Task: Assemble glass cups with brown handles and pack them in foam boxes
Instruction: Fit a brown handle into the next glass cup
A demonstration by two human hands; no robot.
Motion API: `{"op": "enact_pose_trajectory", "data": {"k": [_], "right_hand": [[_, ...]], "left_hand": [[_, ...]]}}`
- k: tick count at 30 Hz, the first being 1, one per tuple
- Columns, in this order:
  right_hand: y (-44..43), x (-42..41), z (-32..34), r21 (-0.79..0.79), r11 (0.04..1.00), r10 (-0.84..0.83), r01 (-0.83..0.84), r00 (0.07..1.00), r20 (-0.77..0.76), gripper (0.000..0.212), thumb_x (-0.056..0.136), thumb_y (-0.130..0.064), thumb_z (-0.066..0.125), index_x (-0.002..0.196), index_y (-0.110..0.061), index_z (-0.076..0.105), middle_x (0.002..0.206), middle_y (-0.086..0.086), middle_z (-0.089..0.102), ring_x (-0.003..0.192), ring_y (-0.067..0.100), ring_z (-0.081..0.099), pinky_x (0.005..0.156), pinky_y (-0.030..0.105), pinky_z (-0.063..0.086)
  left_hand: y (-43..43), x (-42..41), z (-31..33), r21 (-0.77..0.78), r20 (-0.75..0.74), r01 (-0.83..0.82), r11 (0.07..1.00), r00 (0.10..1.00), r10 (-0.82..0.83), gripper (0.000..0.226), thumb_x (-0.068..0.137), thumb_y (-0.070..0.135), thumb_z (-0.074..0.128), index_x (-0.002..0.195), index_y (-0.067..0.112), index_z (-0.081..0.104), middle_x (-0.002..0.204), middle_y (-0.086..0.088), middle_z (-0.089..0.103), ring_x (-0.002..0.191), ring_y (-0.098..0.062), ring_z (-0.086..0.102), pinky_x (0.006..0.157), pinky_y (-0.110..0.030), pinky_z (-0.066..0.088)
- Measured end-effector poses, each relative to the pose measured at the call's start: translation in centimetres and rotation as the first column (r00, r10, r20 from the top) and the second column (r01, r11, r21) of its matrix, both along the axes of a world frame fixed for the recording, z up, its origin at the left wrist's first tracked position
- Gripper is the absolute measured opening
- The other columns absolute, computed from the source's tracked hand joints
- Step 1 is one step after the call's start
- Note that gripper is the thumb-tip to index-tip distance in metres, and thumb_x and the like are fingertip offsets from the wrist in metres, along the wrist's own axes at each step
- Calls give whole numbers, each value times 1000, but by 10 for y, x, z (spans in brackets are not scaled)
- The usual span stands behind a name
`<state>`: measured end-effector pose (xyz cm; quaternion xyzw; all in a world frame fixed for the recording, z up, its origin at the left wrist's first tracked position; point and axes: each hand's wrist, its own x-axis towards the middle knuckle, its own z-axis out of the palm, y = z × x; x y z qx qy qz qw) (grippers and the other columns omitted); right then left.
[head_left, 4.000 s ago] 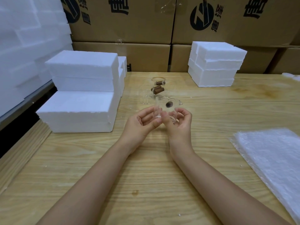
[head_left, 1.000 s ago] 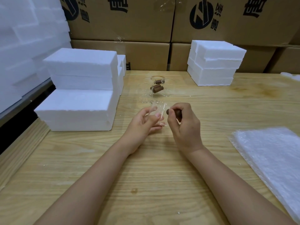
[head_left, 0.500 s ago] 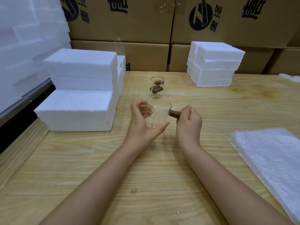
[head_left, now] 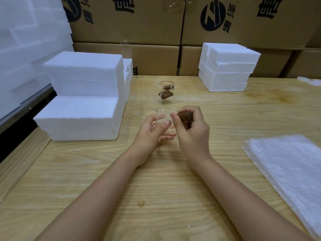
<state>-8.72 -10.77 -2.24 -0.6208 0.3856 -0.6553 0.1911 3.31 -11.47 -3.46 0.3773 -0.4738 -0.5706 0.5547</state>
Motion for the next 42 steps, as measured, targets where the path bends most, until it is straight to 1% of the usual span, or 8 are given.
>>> {"op": "enact_pose_trajectory", "data": {"k": [5, 13, 16, 21, 26, 35, 39, 42], "right_hand": [[1, 2, -2, -39, 994, 97, -102, 989, -107, 17, 92, -18, 53, 105, -8, 58, 86, -20, 56, 77, -7, 54, 71, 12, 43], [7, 7, 0, -29, 983, 177, -182, 976, -127, 22, 94, -34, 34, 100, -23, 52, 88, -17, 61, 85, 7, 62, 76, 20, 47], [6, 9, -2, -44, 984, 172, -175, 983, -66, 26, 96, -29, 31, 95, -18, 54, 85, -16, 67, 86, 8, 67, 77, 27, 53], [1, 4, -8, 15, 999, -28, 29, 999, -46, 31, 97, -27, 29, 86, -16, 56, 66, -19, 57, 65, -8, 57, 61, 6, 38], [-10, -3, -10, 281, 953, -103, 112, 994, -49, 37, 98, -22, 33, 69, -6, 51, 50, -11, 48, 52, 4, 43, 52, 23, 32], [-16, -2, -13, 333, 922, 122, -199, 964, 238, 12, 91, -15, 61, 88, -24, 53, 79, -9, 64, 67, 4, 58, 66, 24, 47], [-18, -5, -11, 260, 932, 142, -254, 913, 383, 13, 92, -3, 58, 87, -14, 53, 66, -3, 59, 57, 6, 53, 59, 18, 46], [-22, -12, -8, 260, 903, 147, -341, 816, 559, 11, 94, -2, 53, 86, -10, 52, 60, 1, 54, 54, 13, 48, 59, 25, 43]], "left_hand": [[1, 9, 6, 98, -176, 158, 982, 974, -140, 51, 86, 26, 63, 128, 0, 51, 101, -15, 60, 78, -18, 68, 69, -23, 54], [0, 22, 3, 21, -285, 244, 970, 931, -228, 57, 78, 4, 61, 133, 4, 43, 107, -11, 66, 101, -25, 63, 86, -30, 54], [0, 23, 3, 12, -261, 188, 982, 949, -179, 66, 74, -3, 60, 136, 10, 42, 116, -13, 64, 103, -26, 63, 88, -31, 54], [2, 18, 4, -104, -50, -17, 994, 999, 12, 76, 68, -5, 71, 134, 15, 38, 121, -10, 59, 108, -19, 64, 88, -28, 53], [1, 10, 3, -278, 115, -193, 941, 966, 232, 73, 71, -18, 71, 125, 17, 36, 125, -15, 52, 113, -22, 57, 99, -27, 48], [-2, 6, -2, -235, 220, -239, 942, 931, 291, 72, 69, 12, 81, 124, 23, 36, 117, -6, 55, 104, -22, 63, 87, -23, 53], [-1, 8, -2, -171, 239, -157, 973, 951, 196, 82, 58, 35, 83, 126, 28, 37, 118, -3, 57, 93, -9, 67, 77, -20, 54], [-2, 6, -1, -53, 119, -100, 994, 987, 106, 67, 76, 47, 74, 130, 22, 42, 113, -3, 64, 94, -12, 65, 79, -26, 55]]}}
